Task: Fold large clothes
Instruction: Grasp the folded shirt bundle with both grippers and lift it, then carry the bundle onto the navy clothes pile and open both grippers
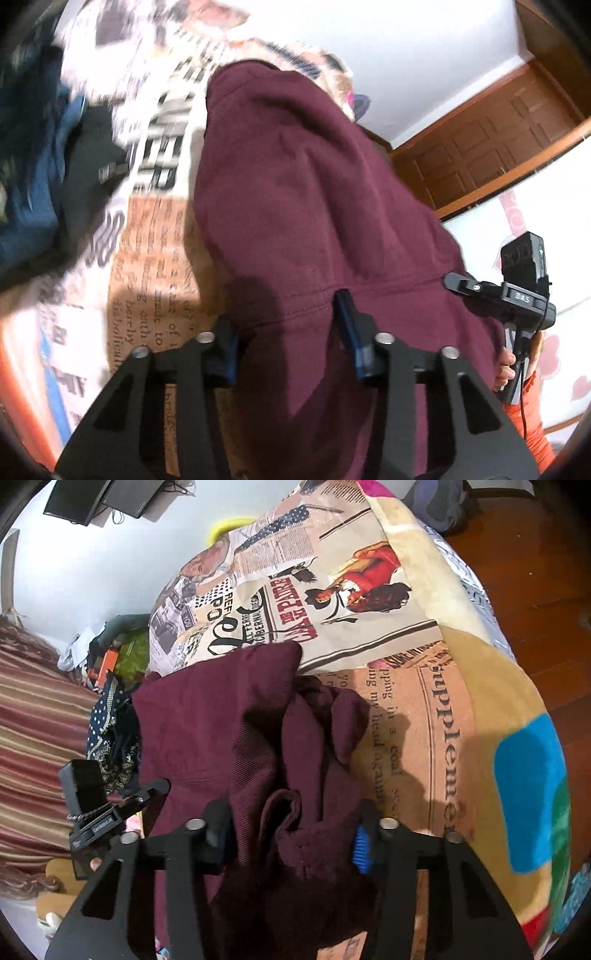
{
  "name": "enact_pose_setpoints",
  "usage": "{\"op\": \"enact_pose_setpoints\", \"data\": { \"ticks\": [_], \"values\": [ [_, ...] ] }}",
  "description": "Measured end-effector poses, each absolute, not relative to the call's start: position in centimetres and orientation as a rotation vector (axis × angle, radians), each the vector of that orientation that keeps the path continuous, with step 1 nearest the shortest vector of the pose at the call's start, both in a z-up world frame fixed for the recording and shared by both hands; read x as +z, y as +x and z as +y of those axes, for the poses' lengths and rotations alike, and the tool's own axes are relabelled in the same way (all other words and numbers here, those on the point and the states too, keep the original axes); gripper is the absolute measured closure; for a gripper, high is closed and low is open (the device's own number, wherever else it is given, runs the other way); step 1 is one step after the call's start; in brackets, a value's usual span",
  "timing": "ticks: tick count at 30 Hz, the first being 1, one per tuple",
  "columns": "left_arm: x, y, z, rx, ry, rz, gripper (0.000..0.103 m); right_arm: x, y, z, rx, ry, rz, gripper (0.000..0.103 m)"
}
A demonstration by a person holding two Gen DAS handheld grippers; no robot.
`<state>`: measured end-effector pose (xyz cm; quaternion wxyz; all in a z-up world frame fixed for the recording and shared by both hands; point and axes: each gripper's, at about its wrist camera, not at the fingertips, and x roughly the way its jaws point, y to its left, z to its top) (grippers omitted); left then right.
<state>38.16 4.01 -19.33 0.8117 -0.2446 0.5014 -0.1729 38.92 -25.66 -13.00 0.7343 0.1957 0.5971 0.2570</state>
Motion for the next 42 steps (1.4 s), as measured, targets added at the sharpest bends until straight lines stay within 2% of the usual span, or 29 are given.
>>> {"op": "enact_pose_setpoints", "data": {
  "ticks": [3,10,17,24,31,38,40,42],
  "values": [
    [-16.0,37.2,3.9,-0.404,-0.498,1.017,0.076,-10.9,38.2,-25.0,0.57,0.404,1.275,0.07],
    [-7.6,34.9,6.1,-0.405,-0.43,0.859,0.077,-4.1,35.8,-22.4,0.618,0.316,1.112,0.072],
    [0.7,31.9,14.4,-0.314,-0.402,0.679,0.077,3.0,35.7,-14.4,0.753,0.261,0.939,0.072],
    [4.8,29.7,23.1,-0.193,-0.367,0.593,0.077,5.0,37.2,-4.7,0.887,0.237,0.877,0.072],
    [2.6,31.0,31.8,-0.089,-0.415,0.589,0.076,2.7,39.4,4.3,0.97,0.213,0.893,0.072],
    [-4.6,35.2,39.4,-0.008,-0.546,0.69,0.073,-3.8,41.8,10.8,0.997,0.171,0.966,0.072],
    [-7.6,36.4,40.7,0.04,-0.554,0.756,0.069,-5.9,42.5,12.3,0.975,0.144,1.008,0.071],
    [-10.2,37.1,41.0,0.091,-0.522,0.796,0.059,-9.2,43.7,13.2,0.953,0.133,1.062,0.069]
  ]
}}
